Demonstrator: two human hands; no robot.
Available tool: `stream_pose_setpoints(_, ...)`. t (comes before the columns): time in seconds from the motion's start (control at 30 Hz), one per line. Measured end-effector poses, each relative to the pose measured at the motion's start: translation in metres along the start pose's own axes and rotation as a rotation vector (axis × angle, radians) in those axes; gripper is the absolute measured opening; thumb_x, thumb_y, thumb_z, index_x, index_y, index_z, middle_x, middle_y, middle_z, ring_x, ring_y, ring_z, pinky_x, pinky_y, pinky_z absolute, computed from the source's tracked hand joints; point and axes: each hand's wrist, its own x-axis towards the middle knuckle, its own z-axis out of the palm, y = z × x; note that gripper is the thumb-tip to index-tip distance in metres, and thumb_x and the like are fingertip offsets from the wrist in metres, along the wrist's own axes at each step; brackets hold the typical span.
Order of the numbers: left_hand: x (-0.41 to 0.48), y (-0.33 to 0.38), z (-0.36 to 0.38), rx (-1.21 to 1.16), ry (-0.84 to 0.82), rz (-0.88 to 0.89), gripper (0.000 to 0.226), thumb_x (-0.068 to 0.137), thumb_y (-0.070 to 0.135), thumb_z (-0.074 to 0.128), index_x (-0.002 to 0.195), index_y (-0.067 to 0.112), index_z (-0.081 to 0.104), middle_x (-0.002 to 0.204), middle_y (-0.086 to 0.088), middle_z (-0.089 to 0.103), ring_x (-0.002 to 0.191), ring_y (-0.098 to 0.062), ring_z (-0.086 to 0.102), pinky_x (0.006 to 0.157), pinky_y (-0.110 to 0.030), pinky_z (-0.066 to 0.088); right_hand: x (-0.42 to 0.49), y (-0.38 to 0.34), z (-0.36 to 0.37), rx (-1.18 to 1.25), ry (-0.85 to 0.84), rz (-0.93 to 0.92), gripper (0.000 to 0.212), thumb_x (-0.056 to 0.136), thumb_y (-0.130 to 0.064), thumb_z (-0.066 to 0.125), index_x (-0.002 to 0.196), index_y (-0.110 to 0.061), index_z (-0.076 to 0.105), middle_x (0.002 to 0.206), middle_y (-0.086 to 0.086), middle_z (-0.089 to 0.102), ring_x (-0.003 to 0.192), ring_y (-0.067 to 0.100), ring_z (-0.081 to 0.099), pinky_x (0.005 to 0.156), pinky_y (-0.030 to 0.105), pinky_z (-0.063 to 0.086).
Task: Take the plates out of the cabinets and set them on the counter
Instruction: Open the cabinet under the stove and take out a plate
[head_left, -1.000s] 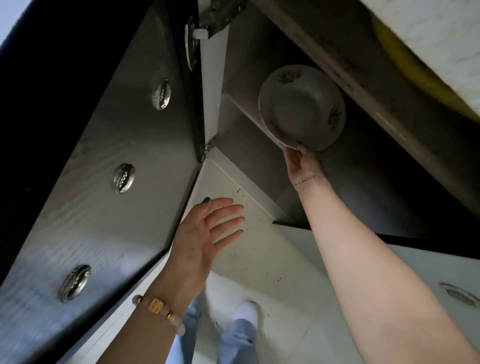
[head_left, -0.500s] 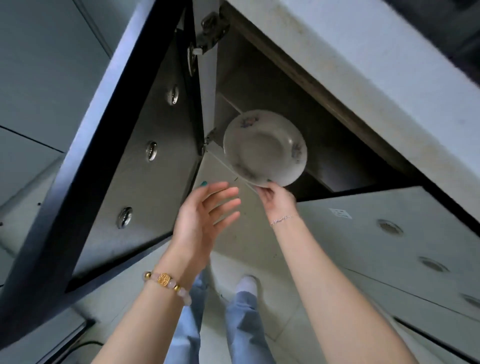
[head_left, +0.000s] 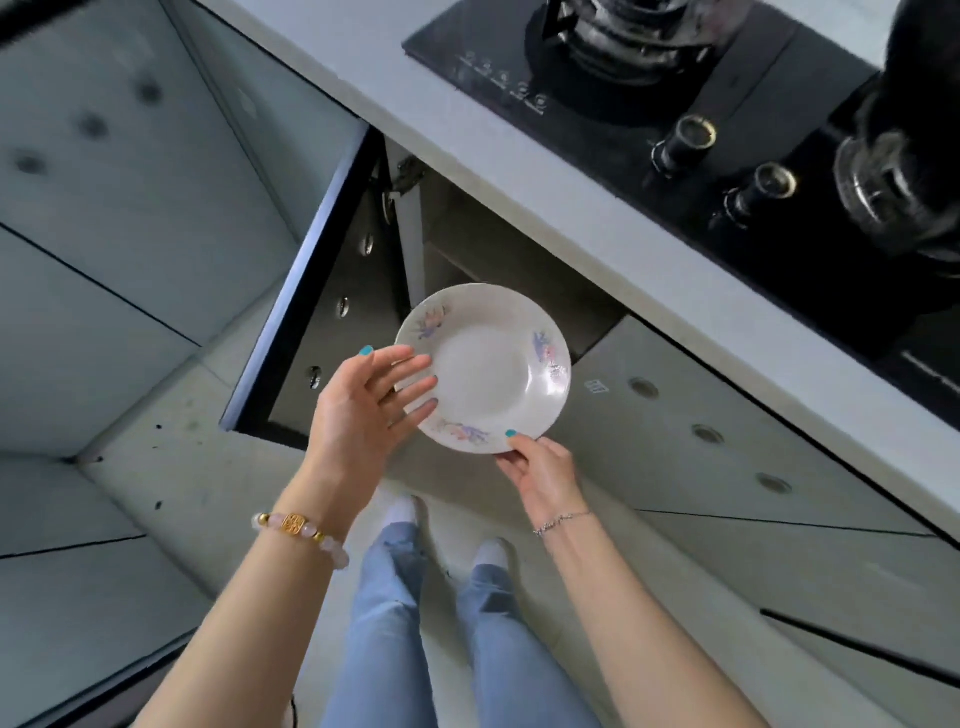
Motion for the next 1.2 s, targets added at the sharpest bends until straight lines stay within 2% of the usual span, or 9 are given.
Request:
stream_pose_setpoints(0.23,-0.063,0.033,0.004,0.018,0.025,0.121,0.032,0.095,0.024,0.036,0.093,0.01,0.065,0.095,-0.006,0.07,0.092,-0.024,0.065,0.091,-0.042,0.051,-0.067,-0.033,-0.013,-0.091,-0.027,-0.168,0.022,0.087,0.01,0.052,0.068,-0.001,0.05,0.079,0.012,0.064,0.065,0.015,0.066,0.05,0.02,0.054)
stream_pose_setpoints(0.3,-0.073,0.044,0.003,0.014,0.021,0.144,0.032,0.095,0.024,0.035,0.095,0.01,0.065,0.097,-0.007,0.07,0.093,-0.024,0.064,0.092,-0.042,0.05,-0.08,-0.04,-0.012,-0.097,-0.039,-0.196,0.021,0.088,0.009,0.052,0.069,0.0,0.051,0.082,0.014,0.064,0.065,0.013,0.067,0.051,0.021,0.056)
stream_pose_setpoints(0.43,-0.083,0.068,-0.009,0.008,-0.008,0.157,0.032,0.095,0.025,0.036,0.097,0.009,0.063,0.103,-0.009,0.068,0.094,-0.025,0.065,0.09,-0.042,0.05,-0.102,-0.049,-0.001,-0.106,-0.032,-0.271,0.017,0.089,0.007,0.051,0.074,0.002,0.055,0.087,0.012,0.065,0.082,0.021,0.064,0.06,0.025,0.058)
stream_pose_setpoints(0.6,-0.083,0.1,-0.038,0.03,-0.076,0.148,0.034,0.096,0.03,0.037,0.099,0.009,0.063,0.104,-0.008,0.067,0.098,-0.025,0.063,0.086,-0.041,0.051,-0.131,-0.056,0.02,-0.034,-0.019,-0.327,0.016,0.09,0.01,0.048,0.077,0.003,0.055,0.089,0.014,0.063,0.081,0.021,0.062,0.055,0.024,0.058)
stream_pose_setpoints(0.8,-0.05,0.117,-0.083,0.282,-0.042,0.137,0.033,0.096,0.031,0.036,0.097,0.012,0.063,0.1,-0.005,0.069,0.105,-0.027,0.06,0.095,-0.042,0.046,-0.149,-0.06,0.035,-0.017,0.026,-0.391,0.015,0.09,0.009,0.049,0.077,0.006,0.054,0.099,0.02,0.061,0.08,0.022,0.063,0.055,0.025,0.058)
stream_pose_setpoints(0.93,-0.024,0.114,-0.106,0.336,-0.074,0.008,0.035,0.097,0.036,0.033,0.114,0.014,0.056,0.116,-0.004,0.063,0.119,-0.024,0.053,0.101,-0.041,0.04,-0.155,-0.058,0.036,-0.01,0.051,-0.409,0.012,0.09,0.007,0.05,0.079,0.006,0.054,0.104,0.022,0.062,0.08,0.021,0.064,0.059,0.025,0.059)
stream_pose_setpoints(1.0,-0.016,0.114,-0.11,0.327,-0.101,-0.035,0.037,0.098,0.038,0.032,0.118,0.015,0.053,0.123,-0.005,0.058,0.117,-0.023,0.051,0.102,-0.04,0.038,-0.158,-0.056,0.035,-0.017,0.066,-0.413,0.007,0.09,0.006,0.051,0.085,0.009,0.055,0.108,0.024,0.062,0.08,0.021,0.064,0.066,0.03,0.058)
stream_pose_setpoints(1.1,-0.005,0.11,-0.117,0.472,-0.041,-0.032,0.038,0.098,0.038,0.033,0.122,0.016,0.053,0.132,-0.003,0.054,0.118,-0.02,0.048,0.099,-0.038,0.035,-0.161,-0.054,0.031,0.011,0.099,-0.427,0.016,0.09,0.007,0.05,0.101,0.019,0.053,0.107,0.023,0.061,0.075,0.019,0.067,0.058,0.026,0.059)
stream_pose_setpoints(1.2,0.002,0.103,-0.127,0.632,-0.003,-0.075,0.048,0.098,0.039,0.034,0.138,0.014,0.042,0.144,-0.002,0.044,0.134,-0.021,0.037,0.108,-0.04,0.027,-0.166,-0.052,0.026,0.03,0.121,-0.435,0.007,0.09,0.007,0.051,0.089,0.011,0.056,0.101,0.021,0.062,0.074,0.02,0.067,0.054,0.023,0.058)
